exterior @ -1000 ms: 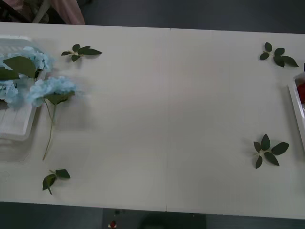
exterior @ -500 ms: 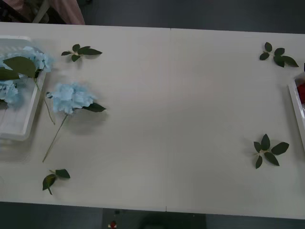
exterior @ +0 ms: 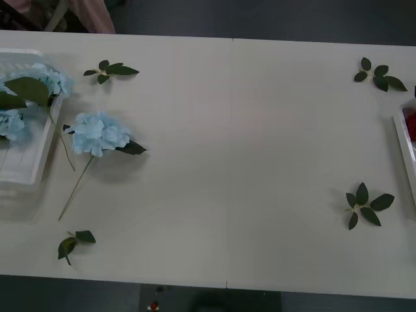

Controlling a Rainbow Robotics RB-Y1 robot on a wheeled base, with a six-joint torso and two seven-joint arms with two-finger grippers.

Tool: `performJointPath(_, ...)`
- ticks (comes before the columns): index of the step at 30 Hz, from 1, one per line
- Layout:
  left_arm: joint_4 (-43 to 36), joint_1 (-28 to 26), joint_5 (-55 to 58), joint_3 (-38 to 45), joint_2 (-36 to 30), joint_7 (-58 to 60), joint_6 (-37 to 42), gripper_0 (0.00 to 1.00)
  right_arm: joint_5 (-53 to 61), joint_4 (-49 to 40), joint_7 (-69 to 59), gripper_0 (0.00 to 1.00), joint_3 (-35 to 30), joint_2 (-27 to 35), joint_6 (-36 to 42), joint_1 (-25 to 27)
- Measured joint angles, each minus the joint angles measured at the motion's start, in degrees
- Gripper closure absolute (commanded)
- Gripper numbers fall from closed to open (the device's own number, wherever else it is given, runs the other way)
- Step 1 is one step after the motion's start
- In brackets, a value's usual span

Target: Put the red flowers into the right box and the blue flowers into the left box

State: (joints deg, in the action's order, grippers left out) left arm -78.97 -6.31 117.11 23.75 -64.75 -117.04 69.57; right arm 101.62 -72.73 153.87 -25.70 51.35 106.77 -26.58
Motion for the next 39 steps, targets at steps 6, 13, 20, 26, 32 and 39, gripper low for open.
performJointPath(6, -13.79, 0.16, -9.87, -0.19, 1.4, 0.02, -7.41, 0.2, 0.0, 0.01, 0.0, 0.0, 0.0, 0.0, 0.0, 0.01)
performJointPath(13, -24.12, 5.15, -17.86, -9.61, 6.47, 0.43, -18.02, 0.2, 0.0, 0.03, 0.0, 0.0, 0.0, 0.0, 0.0, 0.02)
performJointPath(20, -31.99, 8.97, -25.83, -20.83, 10.49, 1.42, -25.66, 0.2, 0.0, 0.03, 0.0, 0.0, 0.0, 0.0, 0.0, 0.02)
performJointPath(26, -34.23, 16.59, -25.88, -28.49, 10.08, 1.45, -26.33, 0.2, 0.0, 0.03, 0.0, 0.0, 0.0, 0.0, 0.01, 0.02)
performJointPath(32, -35.82, 24.68, -24.65, -37.28, 6.92, 1.66, -29.67, 0.2, 0.0, 0.03, 0.0, 0.0, 0.0, 0.0, 0.01, 0.02)
performJointPath(39, -40.48, 26.72, -24.53, -41.86, 5.51, 5.06, -32.25, 0.2, 0.0, 0.03, 0.0, 0.0, 0.0, 0.0, 0.01, 0.02)
